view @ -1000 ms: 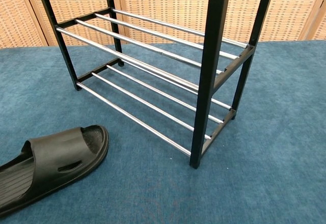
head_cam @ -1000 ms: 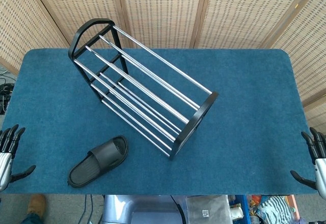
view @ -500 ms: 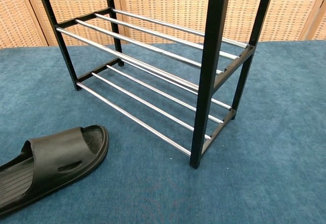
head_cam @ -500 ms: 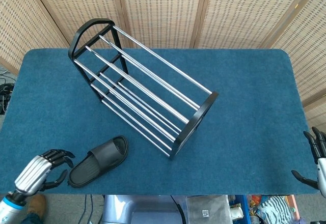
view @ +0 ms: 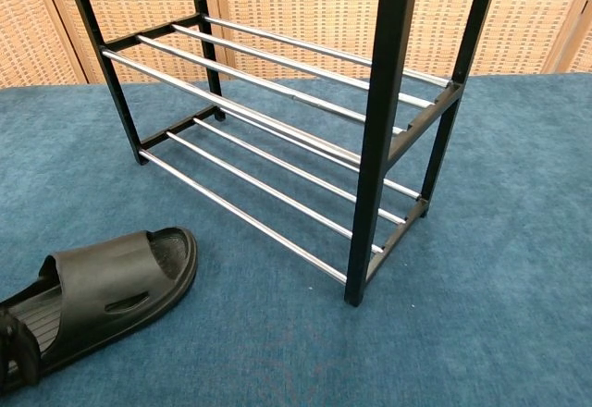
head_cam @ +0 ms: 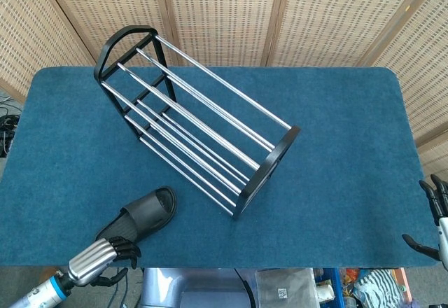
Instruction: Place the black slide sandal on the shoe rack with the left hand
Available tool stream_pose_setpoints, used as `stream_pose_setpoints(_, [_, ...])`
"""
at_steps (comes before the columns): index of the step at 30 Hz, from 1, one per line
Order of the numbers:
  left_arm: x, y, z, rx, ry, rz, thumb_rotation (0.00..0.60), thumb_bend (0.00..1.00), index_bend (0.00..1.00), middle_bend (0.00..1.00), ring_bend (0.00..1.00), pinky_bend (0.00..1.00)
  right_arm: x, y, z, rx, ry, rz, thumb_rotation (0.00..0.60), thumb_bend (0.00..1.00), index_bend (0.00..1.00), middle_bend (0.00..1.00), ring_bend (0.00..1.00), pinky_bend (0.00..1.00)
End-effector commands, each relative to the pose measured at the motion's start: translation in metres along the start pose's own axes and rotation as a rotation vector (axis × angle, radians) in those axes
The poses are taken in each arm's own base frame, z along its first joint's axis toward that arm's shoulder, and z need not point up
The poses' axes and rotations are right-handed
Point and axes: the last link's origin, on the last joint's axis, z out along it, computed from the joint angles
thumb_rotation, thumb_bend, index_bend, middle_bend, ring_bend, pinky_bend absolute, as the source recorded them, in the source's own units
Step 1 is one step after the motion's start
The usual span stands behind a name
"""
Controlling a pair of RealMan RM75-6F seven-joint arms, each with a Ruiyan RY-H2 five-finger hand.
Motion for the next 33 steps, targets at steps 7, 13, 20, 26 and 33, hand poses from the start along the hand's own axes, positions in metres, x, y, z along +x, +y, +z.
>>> stream_pose_setpoints(7, [-0.019,-0.003,0.009,-0.004,-0.115,-0.001,0.6,0.54,0.48,0.37,0.31,0.31,0.0,0.0,0.0,-0.001,-0.005,0.003,0.6,0.0,0.0,0.0,0.0,0.0])
stream_pose_setpoints(13, [-0.017,-0.019,0.008,0.091,-0.13,0.0,0.6,0.54,0.48,0.37,0.31,0.31,0.001,0.001,0.0,-0.003,-0.007,0.006,0.6,0.0,0.0,0.0,0.0,0.0])
stream_pose_setpoints(20, [0.0,-0.041,0.0,0.183,-0.059,0.005,0.6,0.54,0.48,0.36,0.31,0.31,0.001,0.001,0.0,-0.002,-0.006,0.008,0.6,0.0,0.0,0.0,0.0,0.0])
stream_pose_setpoints(26, [0.015,-0.048,-0.013,0.204,0.006,0.003,0.6,0.55,0.48,0.32,0.26,0.28,-0.001,0.0,-0.001,0.002,-0.014,0.007,0.6,0.0,0.0,0.0,0.0,0.0])
stream_pose_setpoints(33, [0.045,-0.042,-0.057,0.233,0.091,0.056,0.6,0.43,0.25,0.08,0.11,0.16,0.001,0.001,0.0,-0.005,-0.012,0.015,0.6,0.0,0.0,0.0,0.0,0.0])
